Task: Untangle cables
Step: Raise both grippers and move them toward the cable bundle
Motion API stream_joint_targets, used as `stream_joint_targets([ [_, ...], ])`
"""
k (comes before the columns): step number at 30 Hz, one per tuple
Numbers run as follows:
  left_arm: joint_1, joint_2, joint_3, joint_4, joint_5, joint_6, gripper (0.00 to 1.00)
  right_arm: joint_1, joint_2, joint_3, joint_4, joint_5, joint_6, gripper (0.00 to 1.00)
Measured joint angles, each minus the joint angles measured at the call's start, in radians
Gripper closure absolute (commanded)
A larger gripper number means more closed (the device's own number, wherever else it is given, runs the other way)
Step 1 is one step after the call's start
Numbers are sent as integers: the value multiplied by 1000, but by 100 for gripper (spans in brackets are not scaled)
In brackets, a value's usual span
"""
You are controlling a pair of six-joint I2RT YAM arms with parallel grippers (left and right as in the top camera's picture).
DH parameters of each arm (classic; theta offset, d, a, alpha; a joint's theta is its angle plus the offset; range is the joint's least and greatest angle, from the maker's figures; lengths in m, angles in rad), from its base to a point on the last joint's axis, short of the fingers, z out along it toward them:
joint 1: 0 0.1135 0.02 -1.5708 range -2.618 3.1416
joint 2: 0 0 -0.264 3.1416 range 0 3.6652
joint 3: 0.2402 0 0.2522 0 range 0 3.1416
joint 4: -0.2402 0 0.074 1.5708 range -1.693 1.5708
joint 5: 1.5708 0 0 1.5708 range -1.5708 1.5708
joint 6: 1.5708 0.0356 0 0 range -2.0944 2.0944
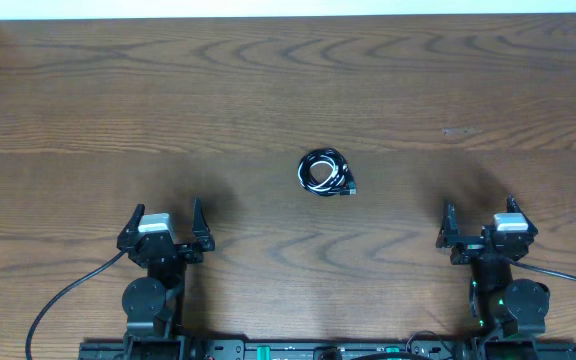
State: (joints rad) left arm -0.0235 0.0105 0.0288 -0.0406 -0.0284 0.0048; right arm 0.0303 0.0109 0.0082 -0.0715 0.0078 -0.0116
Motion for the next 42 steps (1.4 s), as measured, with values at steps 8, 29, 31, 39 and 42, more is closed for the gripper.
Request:
stream_joint_targets([
  [8, 0, 0, 0, 0, 0, 0, 2, 0, 2, -2, 61, -5, 15, 1],
  [29, 0, 11, -13, 187, 560, -441, 2, 0, 4, 6, 558, -565, 726, 1],
  [31, 0, 18, 18, 175, 600, -459, 2, 0, 2, 39, 569, -579, 723, 1],
  [39, 0, 252, 619, -232, 658, -365, 2, -1, 135, 547, -175, -591, 451, 1],
  [42, 0, 462, 853, -557, 666, -293, 2, -1, 283, 713, -378, -592, 344, 1],
])
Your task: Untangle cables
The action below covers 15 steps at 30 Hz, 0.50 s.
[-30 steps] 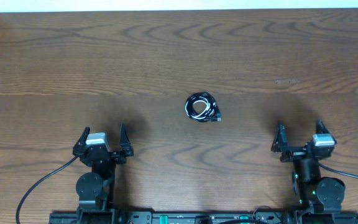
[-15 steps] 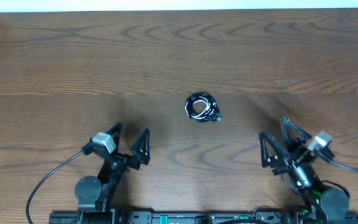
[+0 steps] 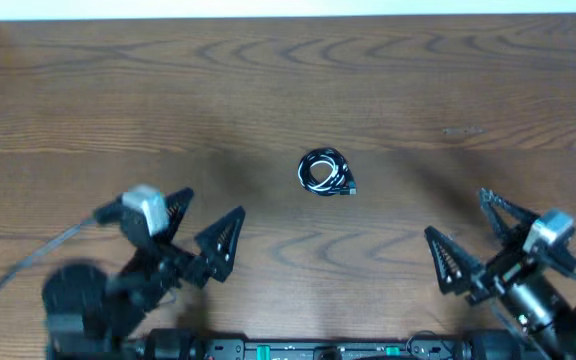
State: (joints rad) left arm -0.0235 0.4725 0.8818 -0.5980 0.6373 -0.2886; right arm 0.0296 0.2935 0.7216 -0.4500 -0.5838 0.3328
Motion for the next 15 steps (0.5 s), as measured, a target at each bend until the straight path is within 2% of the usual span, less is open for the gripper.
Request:
stream_joint_targets([
  [2, 0, 160, 145, -227, 10, 58, 2, 0, 117, 92, -89, -5, -42, 1],
  [6, -1, 452, 346, -481, 16, 163, 2, 0, 406, 269, -276, -50, -131, 1],
  [7, -1, 534, 386, -513, 18, 180, 2, 0, 509, 308, -317, -77, -152, 1],
  [9, -1, 629, 407, -529, 19, 185, 2, -1, 597, 328, -334, -115, -164, 1],
  [13, -1, 825, 410, -548, 19, 130, 2, -1, 803, 336, -336, -313, -183, 2],
  [14, -1, 879, 410, -547, 19, 111, 2, -1, 845, 337, -333, -345, -185, 3],
  [15, -1, 904, 410, -551, 19, 104, 3, 0, 881, 340, -332, -361, -186, 12],
])
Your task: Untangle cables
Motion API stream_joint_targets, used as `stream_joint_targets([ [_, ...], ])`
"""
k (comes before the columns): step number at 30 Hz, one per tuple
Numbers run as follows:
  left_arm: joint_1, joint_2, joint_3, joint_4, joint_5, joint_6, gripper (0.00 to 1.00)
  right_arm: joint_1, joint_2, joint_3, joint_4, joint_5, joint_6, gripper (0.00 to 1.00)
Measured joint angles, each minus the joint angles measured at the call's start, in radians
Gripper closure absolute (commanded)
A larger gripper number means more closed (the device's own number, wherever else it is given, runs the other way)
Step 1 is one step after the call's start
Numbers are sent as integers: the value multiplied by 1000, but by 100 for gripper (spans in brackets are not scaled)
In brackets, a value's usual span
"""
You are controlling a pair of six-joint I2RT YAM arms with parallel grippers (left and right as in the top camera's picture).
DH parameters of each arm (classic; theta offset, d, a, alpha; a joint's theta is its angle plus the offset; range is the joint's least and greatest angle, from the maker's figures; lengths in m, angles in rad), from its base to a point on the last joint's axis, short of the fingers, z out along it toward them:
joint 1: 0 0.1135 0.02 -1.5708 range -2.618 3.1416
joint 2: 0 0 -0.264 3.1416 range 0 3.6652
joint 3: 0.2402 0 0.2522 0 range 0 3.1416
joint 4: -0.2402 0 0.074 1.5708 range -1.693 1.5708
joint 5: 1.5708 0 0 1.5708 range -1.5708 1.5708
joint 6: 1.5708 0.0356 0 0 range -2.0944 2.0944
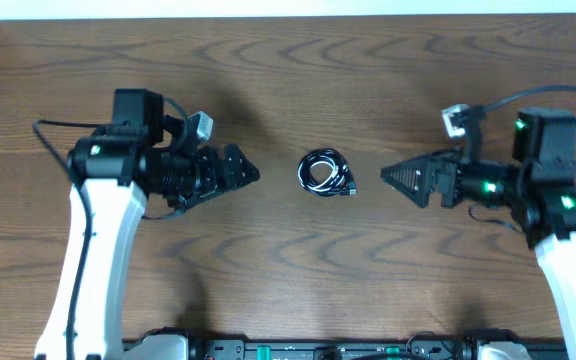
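A small black cable bundle with white strands lies coiled in the middle of the wooden table, with a plug end sticking out at its lower right. My left gripper hovers just left of the bundle and points right at it. My right gripper hovers just right of the bundle and points left at it. Each gripper shows from above as one dark wedge, so the gap between its fingers is hidden. Neither gripper touches the bundle.
The wooden table runs to a pale edge at the back and a box wall at the far left. Both white arms reach up from the mounts at the front edge, trailing black cables.
Both arms have risen from near the front edge and swung inward. The grippers, seen wide open then, now flank the bundle at its own height. The bundle has not moved.
Both arms first sat folded at the front edge with the bundle alone in the middle. Then they were lifting off with their fingers spread wide. Now the two grippers point at the bundle from left and right, and the bundle lies where it was.
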State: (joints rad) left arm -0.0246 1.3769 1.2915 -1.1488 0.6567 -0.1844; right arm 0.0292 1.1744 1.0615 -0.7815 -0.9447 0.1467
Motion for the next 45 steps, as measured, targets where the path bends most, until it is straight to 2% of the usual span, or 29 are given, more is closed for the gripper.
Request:
stream_joint_targets([
  [1, 0, 36, 0, -1, 0, -8, 2, 2, 47, 3, 3, -10, 0, 25],
  [2, 0, 72, 0, 1, 1, -17, 2, 7, 107, 5, 9, -15, -8, 32],
  [6, 0, 199, 0, 0, -1, -29, 2, 85, 295, 5, 52, -1, -6, 30],
  [7, 0, 226, -1, 1, -4, -29, 2, 111, 327, 5, 78, 11, -5, 40],
  [8, 0, 254, -2, 1, -8, -29, 2, 145, 358, 5, 100, 38, 6, 39],
  [10, 0, 303, -3, 1, -9, -29, 2, 200, 381, 5, 108, 143, 67, 23],
  [11, 0, 322, -3, 2, -10, -29, 2, 231, 387, 5, 108, 215, 93, 18],
  [12, 0, 345, -3, 2, -15, -29, 2, 281, 389, 5, 108, 328, 140, 18],
  [13, 0, 358, -3, 2, -32, -29, 2, 318, 390, 11, 103, 385, 156, 24],
  [15, 0, 377, -4, 2, -62, -29, 2, 363, 390, 43, 79, 456, 183, 28],
  [16, 0, 388, -4, 3, -84, -29, 2, 385, 398, 93, 28, 508, 190, 27],
  [18, 0, 396, -5, 3, -105, -29, 2, 404, 426, 186, -50, 577, 197, 16],
  [20, 0, 396, -5, 3, -114, -29, 2, 414, 471, 281, -143, 620, 179, 11],
  [25, 0, 396, -5, 12, -131, -29, 2, 459, 693, 513, -311, 679, 105, 6],
  [26, 0, 396, -5, 11, -134, -29, 2, 469, 747, 543, -294, 681, 101, 9],
  [27, 0, 396, -5, 12, -138, -29, 2, 475, 770, 546, -259, 677, 98, 27],
  [29, 0, 396, -5, 13, -163, -34, 2, 490, 808, 549, -201, 665, 92, 38],
  [33, 2, 396, -5, 2, -328, -187, 2, 535, 847, 549, -126, 662, 90, 41],
  [36, 3, 396, -6, 40, -396, -249, 2, 576, 857, 552, -85, 681, 90, 47],
  [38, 3, 396, -8, 55, -425, -279, 2, 607, 865, 555, -76, 743, 98, 55],
  [43, 3, 396, -15, 53, -455, -309, 2, 647, 876, 555, -47, 851, 124, 52],
  [45, 3, 396, -17, 36, -462, -314, 2, 655, 887, 555, -43, 883, 139, 55],
])
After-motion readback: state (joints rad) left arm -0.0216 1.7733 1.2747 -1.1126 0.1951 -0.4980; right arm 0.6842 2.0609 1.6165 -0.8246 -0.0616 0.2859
